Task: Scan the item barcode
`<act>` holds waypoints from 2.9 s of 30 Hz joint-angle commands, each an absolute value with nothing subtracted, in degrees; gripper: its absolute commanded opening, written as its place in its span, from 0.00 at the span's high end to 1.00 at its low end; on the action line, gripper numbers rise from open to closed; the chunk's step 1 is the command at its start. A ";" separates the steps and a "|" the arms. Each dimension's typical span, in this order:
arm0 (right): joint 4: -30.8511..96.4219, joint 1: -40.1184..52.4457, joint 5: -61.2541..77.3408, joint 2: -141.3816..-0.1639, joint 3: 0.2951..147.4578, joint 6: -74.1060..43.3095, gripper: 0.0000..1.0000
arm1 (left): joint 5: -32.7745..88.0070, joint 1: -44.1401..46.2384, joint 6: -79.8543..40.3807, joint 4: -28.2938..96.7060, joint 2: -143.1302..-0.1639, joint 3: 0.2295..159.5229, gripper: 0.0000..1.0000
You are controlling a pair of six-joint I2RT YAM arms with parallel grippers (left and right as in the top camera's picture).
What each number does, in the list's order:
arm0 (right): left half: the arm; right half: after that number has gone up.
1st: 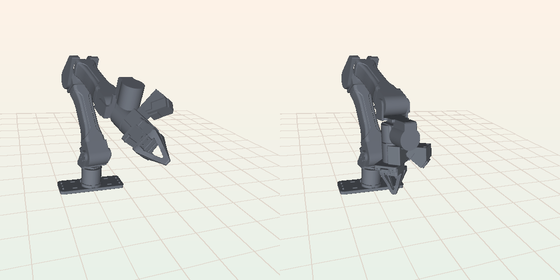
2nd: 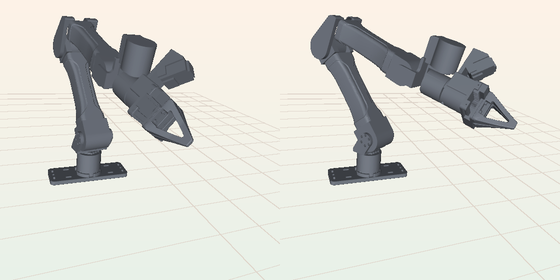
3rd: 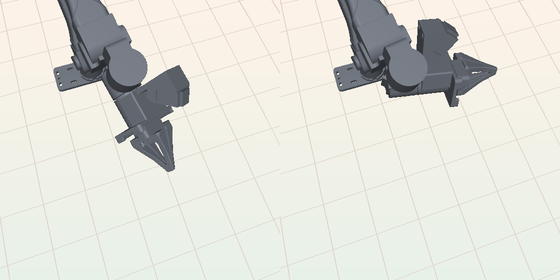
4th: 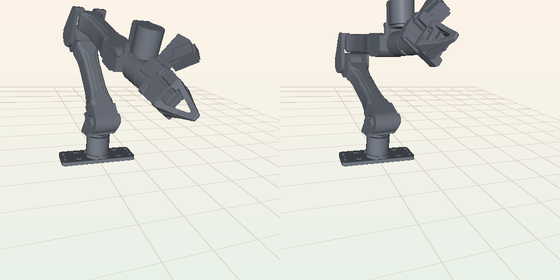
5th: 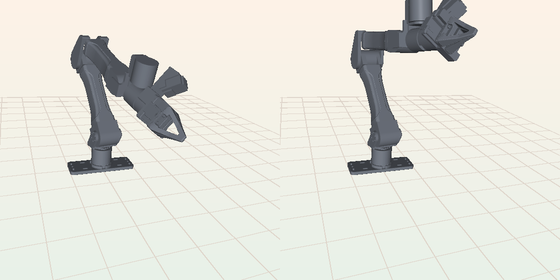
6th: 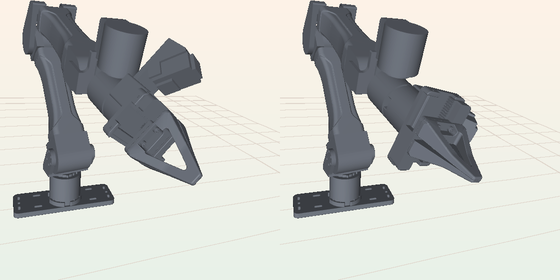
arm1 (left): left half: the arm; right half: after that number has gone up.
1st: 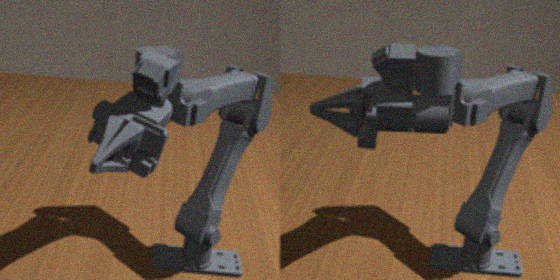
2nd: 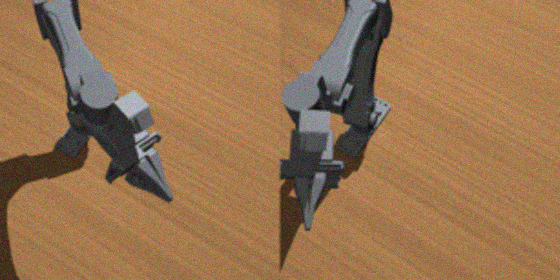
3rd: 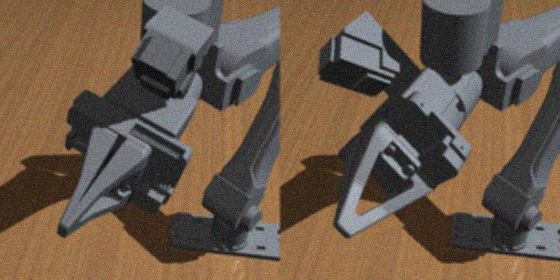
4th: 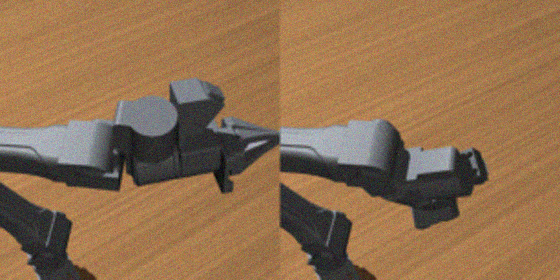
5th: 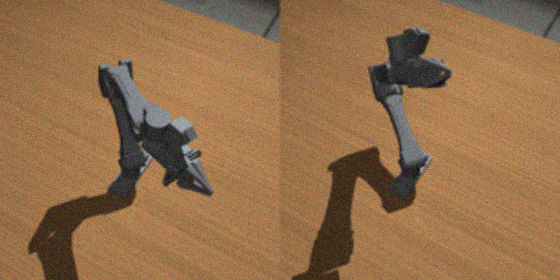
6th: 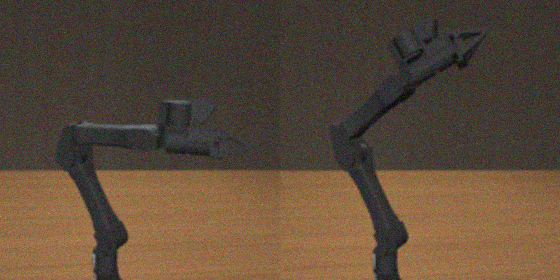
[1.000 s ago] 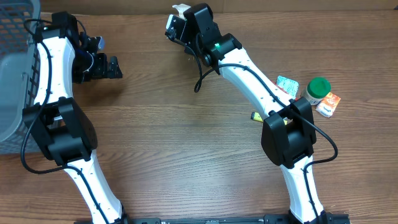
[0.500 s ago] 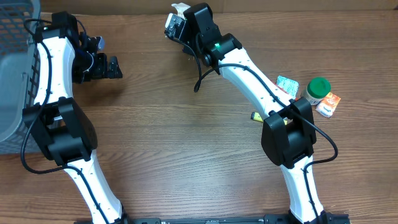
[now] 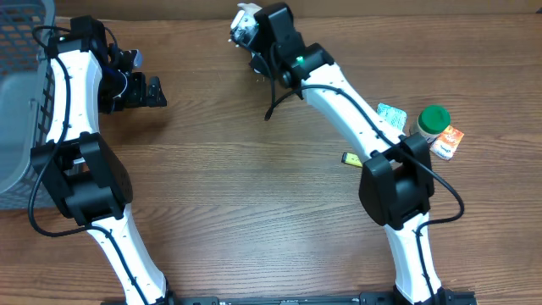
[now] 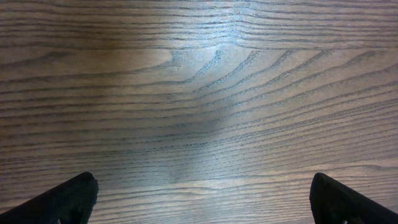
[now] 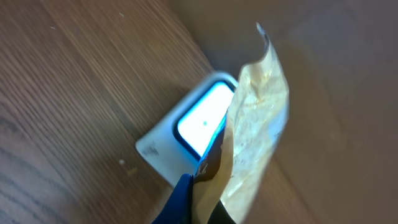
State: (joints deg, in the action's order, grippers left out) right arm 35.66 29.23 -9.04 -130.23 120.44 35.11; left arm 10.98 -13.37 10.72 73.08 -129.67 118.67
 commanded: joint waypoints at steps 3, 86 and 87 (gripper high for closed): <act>41.80 26.41 -7.68 -120.64 121.49 25.32 0.97 | 11.64 -13.10 11.62 73.01 -128.46 120.05 0.00; 76.23 13.04 18.15 -112.25 121.47 23.51 0.00 | 11.64 -13.06 11.60 73.03 -128.46 120.05 0.00; 75.07 13.04 18.11 -110.98 121.47 22.98 0.00 | 11.62 -13.06 11.60 73.03 -128.46 120.05 0.00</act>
